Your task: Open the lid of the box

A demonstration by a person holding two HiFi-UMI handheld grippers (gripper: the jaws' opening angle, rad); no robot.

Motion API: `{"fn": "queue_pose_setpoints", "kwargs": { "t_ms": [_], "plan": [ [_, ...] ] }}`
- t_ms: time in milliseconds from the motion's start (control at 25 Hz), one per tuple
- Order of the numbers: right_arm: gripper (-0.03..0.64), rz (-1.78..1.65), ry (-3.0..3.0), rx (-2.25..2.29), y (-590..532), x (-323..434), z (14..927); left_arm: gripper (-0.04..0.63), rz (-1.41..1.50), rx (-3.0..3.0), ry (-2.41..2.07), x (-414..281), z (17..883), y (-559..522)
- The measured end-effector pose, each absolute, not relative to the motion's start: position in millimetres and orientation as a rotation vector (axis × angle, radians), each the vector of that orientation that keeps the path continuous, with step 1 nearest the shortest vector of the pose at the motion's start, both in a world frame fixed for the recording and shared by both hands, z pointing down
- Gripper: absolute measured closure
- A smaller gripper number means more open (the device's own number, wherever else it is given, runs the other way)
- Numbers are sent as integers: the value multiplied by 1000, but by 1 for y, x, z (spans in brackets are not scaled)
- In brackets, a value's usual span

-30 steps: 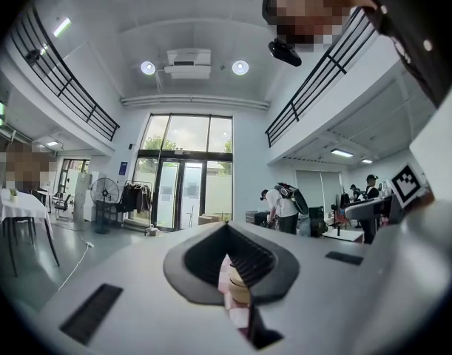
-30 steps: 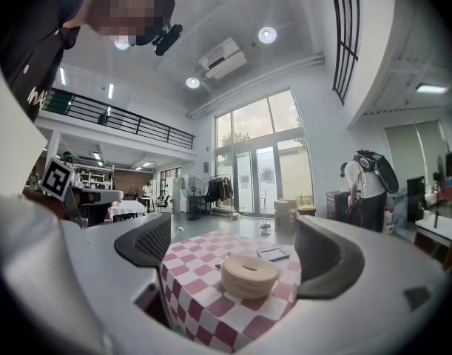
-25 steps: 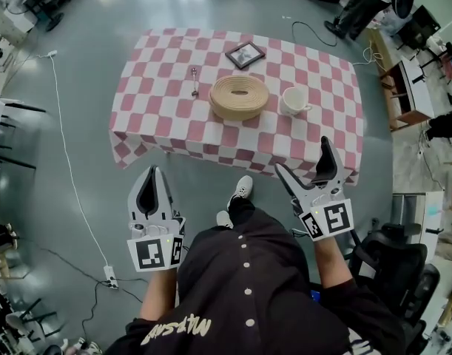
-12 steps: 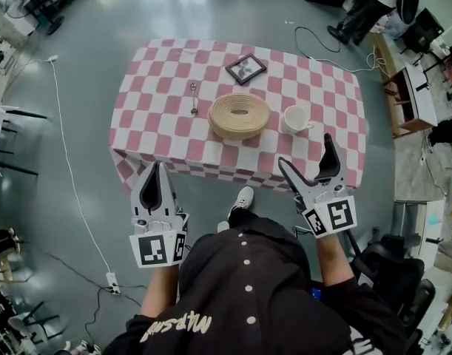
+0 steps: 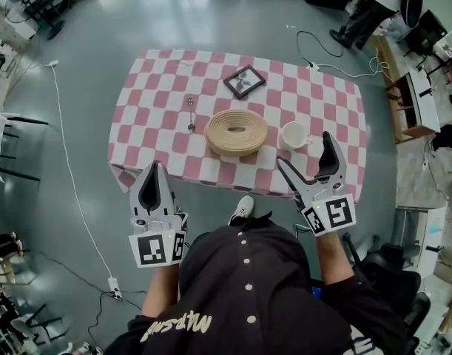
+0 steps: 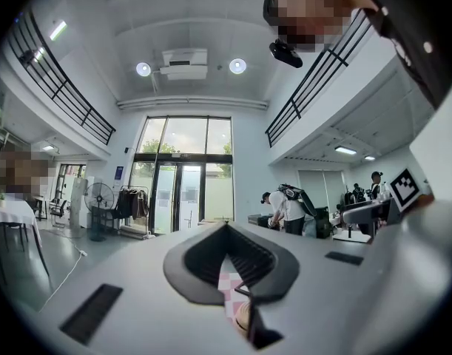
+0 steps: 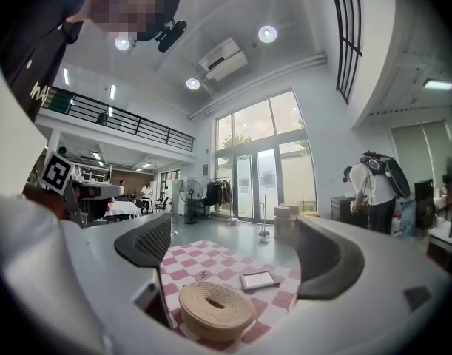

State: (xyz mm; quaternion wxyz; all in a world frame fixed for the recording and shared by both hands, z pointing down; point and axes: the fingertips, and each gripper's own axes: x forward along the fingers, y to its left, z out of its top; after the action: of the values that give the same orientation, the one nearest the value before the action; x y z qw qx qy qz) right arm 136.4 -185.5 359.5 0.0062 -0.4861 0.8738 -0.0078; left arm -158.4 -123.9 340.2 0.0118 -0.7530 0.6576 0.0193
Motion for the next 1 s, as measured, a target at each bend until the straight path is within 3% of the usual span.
{"fn": "queue_pose_setpoints", "kwargs": {
  "t_ms": [440, 1000],
  "plan": [
    [106, -39, 2761, -1516, -223, 148, 371, 598, 92, -2375, 2033, -134, 342, -160],
    [116, -44, 2769, -1514, -239, 102, 360, 598, 114, -2504, 1903, -165, 334, -216]
  ]
}}
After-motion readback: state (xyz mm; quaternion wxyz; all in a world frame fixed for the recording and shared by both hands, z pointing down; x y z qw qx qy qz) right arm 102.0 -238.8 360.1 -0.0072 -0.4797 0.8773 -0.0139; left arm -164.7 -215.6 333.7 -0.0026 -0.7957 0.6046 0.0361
